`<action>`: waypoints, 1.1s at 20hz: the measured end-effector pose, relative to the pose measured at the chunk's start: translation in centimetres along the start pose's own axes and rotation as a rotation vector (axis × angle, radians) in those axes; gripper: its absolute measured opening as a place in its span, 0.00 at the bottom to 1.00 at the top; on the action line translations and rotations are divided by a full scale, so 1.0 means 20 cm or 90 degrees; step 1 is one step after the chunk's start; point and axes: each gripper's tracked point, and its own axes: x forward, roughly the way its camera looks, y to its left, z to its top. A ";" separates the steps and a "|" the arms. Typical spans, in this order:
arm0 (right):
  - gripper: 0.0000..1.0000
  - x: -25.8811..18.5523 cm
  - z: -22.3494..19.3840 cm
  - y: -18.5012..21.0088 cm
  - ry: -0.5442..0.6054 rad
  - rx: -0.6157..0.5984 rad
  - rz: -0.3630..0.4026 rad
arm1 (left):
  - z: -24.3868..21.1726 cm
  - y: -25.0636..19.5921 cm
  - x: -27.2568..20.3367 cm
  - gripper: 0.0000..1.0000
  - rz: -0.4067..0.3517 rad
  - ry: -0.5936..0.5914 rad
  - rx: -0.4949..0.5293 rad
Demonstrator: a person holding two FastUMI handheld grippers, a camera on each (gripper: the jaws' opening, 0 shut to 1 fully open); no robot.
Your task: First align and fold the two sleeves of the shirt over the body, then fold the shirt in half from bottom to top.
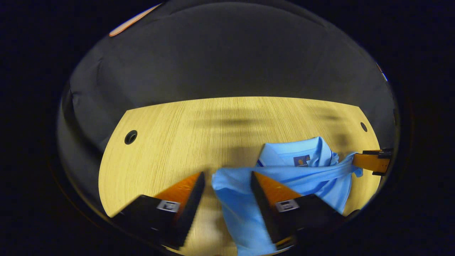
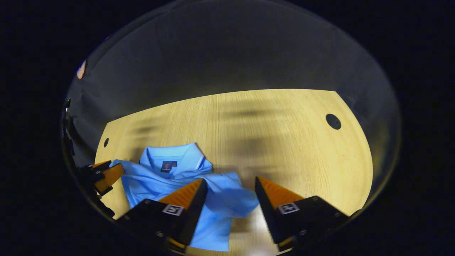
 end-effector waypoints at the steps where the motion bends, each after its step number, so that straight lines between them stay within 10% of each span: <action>1: 0.99 -0.04 0.02 0.01 -0.009 0.010 0.003 | 0.02 0.02 -0.03 0.99 0.010 -0.015 0.001; 12: 0.99 -0.79 0.32 -0.02 -0.262 -0.024 -0.025 | 0.55 0.13 -0.96 1.00 0.047 -0.347 -0.023; 22: 0.99 -1.33 0.20 -0.13 -0.415 -0.063 -0.021 | 0.44 0.14 -1.66 1.00 0.100 -0.487 -0.066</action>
